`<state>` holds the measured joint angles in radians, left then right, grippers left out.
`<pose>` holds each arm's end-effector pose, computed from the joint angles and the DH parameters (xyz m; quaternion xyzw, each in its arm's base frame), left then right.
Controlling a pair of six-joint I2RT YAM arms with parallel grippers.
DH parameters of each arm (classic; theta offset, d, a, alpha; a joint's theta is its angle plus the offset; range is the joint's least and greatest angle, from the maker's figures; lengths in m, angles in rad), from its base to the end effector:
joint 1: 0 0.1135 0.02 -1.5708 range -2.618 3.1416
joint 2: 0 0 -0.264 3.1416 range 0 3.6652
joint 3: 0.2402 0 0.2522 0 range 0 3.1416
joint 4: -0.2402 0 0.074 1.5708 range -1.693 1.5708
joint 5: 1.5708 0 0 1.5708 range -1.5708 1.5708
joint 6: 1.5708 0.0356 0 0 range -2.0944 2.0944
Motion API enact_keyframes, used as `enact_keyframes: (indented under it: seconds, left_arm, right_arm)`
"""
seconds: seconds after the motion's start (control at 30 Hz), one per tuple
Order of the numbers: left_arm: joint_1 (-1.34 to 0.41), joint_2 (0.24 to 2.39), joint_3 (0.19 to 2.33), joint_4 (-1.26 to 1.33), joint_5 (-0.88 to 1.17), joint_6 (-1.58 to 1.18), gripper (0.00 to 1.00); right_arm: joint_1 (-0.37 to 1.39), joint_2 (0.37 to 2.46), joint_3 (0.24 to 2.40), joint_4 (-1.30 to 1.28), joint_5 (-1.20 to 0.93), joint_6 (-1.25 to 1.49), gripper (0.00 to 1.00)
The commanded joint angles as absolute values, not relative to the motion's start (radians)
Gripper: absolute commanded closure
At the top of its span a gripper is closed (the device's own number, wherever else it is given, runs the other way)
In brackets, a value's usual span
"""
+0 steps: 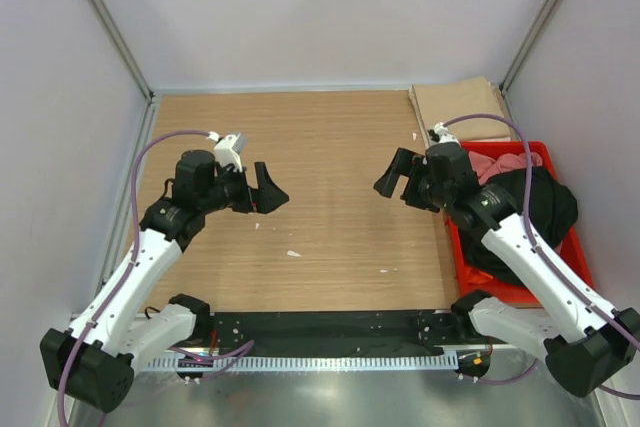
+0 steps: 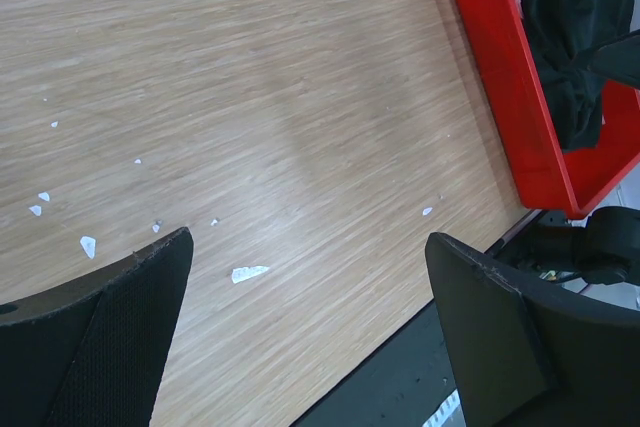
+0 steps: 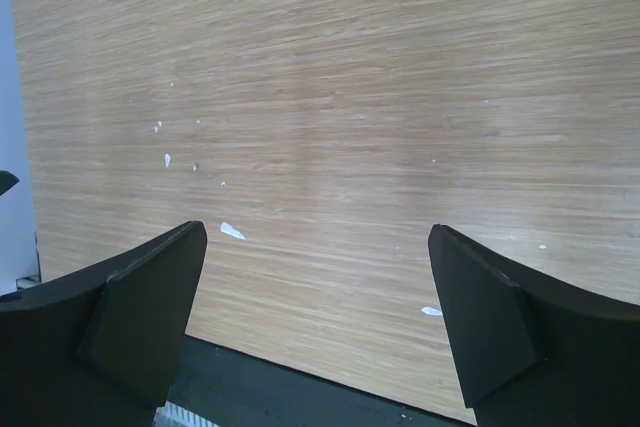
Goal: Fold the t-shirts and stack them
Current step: Grab the tshirt from the pile
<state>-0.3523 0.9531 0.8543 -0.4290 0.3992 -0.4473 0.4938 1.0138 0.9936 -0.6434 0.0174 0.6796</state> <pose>0.1914 -0.0851 0.3105 0.0583 0.8536 -0.3484 0.3829 0.1878 0.1004 0.3251 0.0872 0.8946 0.2361 0.3692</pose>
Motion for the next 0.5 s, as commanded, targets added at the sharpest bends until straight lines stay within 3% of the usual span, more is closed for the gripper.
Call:
enact_keyframes:
  seconds: [0.0, 0.17, 0.3, 0.47]
  left_arm:
    - [-0.354, 0.934, 0.884, -0.426, 0.391, -0.433, 0.00]
    - [-0.353, 0.920, 0.884, -0.433, 0.397, -0.434, 0.00]
    - [-0.353, 0.922, 0.880, -0.442, 0.374, -0.436, 0.00]
    - [-0.353, 0.939, 0.885, -0.448, 0.387, -0.445, 0.00]
  right_arm:
    - [0.492, 0.980, 1.002, -0.652, 0.104, 0.689, 0.00]
    - [0.492, 1.078, 1.136, -0.800, 0.349, 0.729, 0.00]
    - [0.491, 1.236, 1.320, -1.071, 0.698, 0.769, 0.00]
    - [0.321, 1.345, 1.365, -1.134, 0.770, 0.758, 0.00]
